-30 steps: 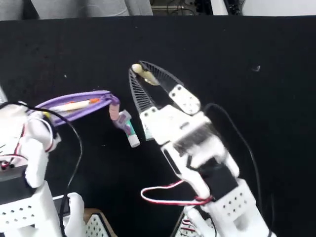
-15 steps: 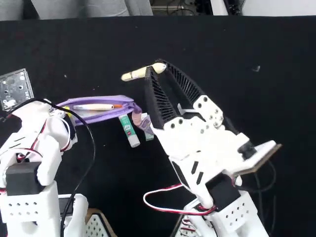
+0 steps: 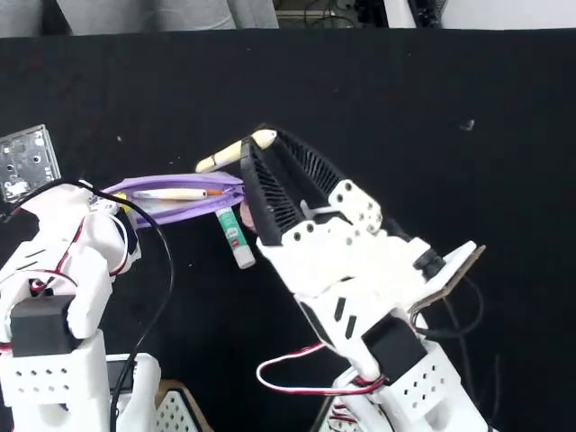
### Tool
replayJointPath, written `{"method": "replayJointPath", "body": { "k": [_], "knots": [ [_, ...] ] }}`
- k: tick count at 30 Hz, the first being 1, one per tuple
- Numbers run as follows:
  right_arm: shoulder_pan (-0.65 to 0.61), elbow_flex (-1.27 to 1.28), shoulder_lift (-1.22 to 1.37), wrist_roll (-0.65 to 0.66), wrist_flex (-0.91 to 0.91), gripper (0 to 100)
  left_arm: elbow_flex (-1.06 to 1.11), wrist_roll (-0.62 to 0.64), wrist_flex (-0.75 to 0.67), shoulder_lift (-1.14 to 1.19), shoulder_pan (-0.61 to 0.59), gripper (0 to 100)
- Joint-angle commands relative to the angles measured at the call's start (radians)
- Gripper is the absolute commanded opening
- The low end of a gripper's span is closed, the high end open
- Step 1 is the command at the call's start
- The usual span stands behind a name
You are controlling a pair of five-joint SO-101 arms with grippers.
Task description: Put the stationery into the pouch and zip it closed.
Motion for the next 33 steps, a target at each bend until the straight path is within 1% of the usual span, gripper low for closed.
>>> {"method": "replayJointPath", "body": {
  "k": [1, 5, 9, 14, 17, 21, 25, 26, 27, 30, 31, 32, 33],
  "knots": [
    [-0.035, -0.048, -0.010, -0.008, -0.014, 1.1, -0.015, 0.008, -0.035, 0.012, 0.004, 3],
    [-0.041, -0.059, 0.016, -0.008, 0.011, 1.1, -0.021, 0.011, -0.035, 0.081, 0.008, 3],
    [-0.078, -0.074, 0.028, -0.006, 0.005, 1.1, -0.024, 0.012, -0.052, 0.155, 0.005, 3],
    [-0.080, -0.090, 0.031, -0.003, 0.009, 1.1, -0.027, 0.012, -0.055, 0.175, 0.008, 3],
    [-0.091, -0.044, 0.038, 0.094, 0.037, 1.1, -0.027, 0.012, -0.055, 0.167, 0.004, 3],
    [-0.150, 0.090, 0.038, 0.279, 0.029, 1.1, -0.027, 0.012, -0.052, 0.153, 0.004, 3],
    [-0.216, 0.202, 0.038, 0.387, -0.052, 1.6, -0.027, 0.012, -0.052, 0.153, 0.004, 3],
    [-0.232, 0.211, 0.038, 0.404, -0.054, 2.7, -0.027, 0.012, -0.052, 0.153, 0.004, 3],
    [-0.247, 0.213, 0.038, 0.411, -0.043, 6.3, -0.027, 0.012, -0.052, 0.153, 0.004, 3],
    [-0.278, 0.197, 0.045, 0.408, 0.003, 26.2, -0.027, 0.012, -0.049, 0.153, 0.002, 3],
    [-0.279, 0.188, 0.053, 0.410, 0.021, 31.5, -0.027, 0.012, -0.049, 0.153, 0.002, 3],
    [-0.279, 0.177, 0.064, 0.414, 0.040, 33.8, -0.027, 0.012, -0.049, 0.153, 0.002, 3],
    [-0.279, 0.162, 0.076, 0.414, 0.058, 33.7, -0.027, 0.012, -0.051, 0.153, 0.002, 3]
  ]
}}
